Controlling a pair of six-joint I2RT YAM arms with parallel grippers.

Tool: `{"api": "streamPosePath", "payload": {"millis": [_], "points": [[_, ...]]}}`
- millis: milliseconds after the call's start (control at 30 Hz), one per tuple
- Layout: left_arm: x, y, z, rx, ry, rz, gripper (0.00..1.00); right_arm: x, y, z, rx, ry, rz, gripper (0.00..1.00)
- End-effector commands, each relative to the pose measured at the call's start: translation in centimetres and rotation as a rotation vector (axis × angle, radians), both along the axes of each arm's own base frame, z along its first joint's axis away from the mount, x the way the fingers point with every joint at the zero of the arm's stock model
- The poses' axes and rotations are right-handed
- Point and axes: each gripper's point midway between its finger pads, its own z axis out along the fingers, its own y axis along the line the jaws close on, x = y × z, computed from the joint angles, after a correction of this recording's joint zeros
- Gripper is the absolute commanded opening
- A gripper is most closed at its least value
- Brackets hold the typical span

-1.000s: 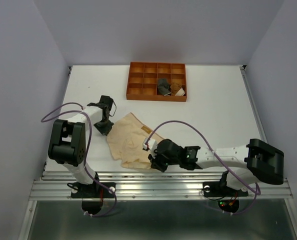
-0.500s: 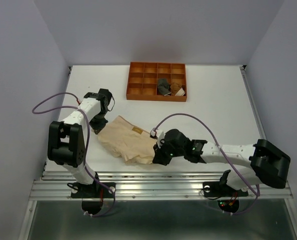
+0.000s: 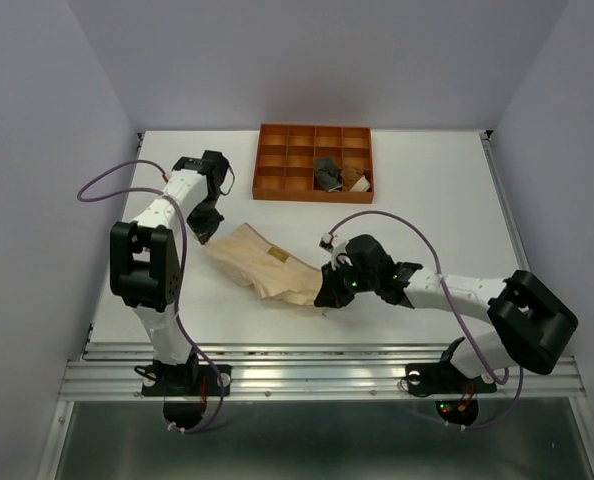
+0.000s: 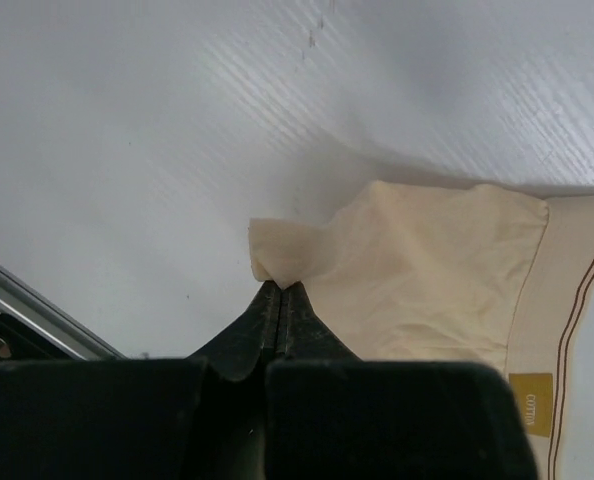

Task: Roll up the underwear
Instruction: Fold the underwear

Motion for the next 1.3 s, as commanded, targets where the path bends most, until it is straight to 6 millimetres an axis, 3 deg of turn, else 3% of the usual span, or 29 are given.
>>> {"api": "streamPosePath", "payload": {"millis": [0,100,200,367,467,600,800,900,1067,1267], "points": [[1.4,-0.6,0.9,-0.024,-0.031,0.001,0.00,2.0,-0.1,1.1,0.046,-0.022,-0.051,0.01],[3.7,-2.1,1.6,-0.083,-0.097,-0.009,0.00,3.7,-0.7,1.5,0.040,-0.061,-0.101,0.01],[4.8,-2.2,2.6,-0.076,-0.136,0.000,0.00,5.0,-1.1,2.1,0.038,-0.094,-0.144,0.01],[7.1,-3.2,3.4,-0.107,-0.164,-0.022,0.00,6.0,-1.4,2.1,0.032,-0.105,-0.156,0.01],[7.5,-3.0,4.2,-0.088,-0.176,-0.023,0.00,6.0,-1.2,2.7,0.053,-0.104,-0.146,0.01],[6.1,-2.1,4.4,-0.052,-0.164,-0.011,0.00,5.1,-1.1,2.9,0.066,-0.089,-0.098,0.01],[1.3,-2.2,1.3,-0.100,-0.097,-0.009,0.00,2.5,-1.8,2.3,0.054,-0.056,0.016,0.01],[-1.1,-2.0,0.9,-0.116,-0.090,0.010,0.00,1.0,-2.4,2.6,0.043,-0.040,0.046,0.01],[-3.8,-1.5,1.9,-0.121,-0.102,0.029,0.00,-2.3,-2.1,4.0,0.066,-0.017,0.127,0.01],[-3.7,-1.2,4.1,-0.114,-0.146,0.043,0.00,-1.4,-2.5,6.0,0.080,-0.078,0.059,0.01]]}}
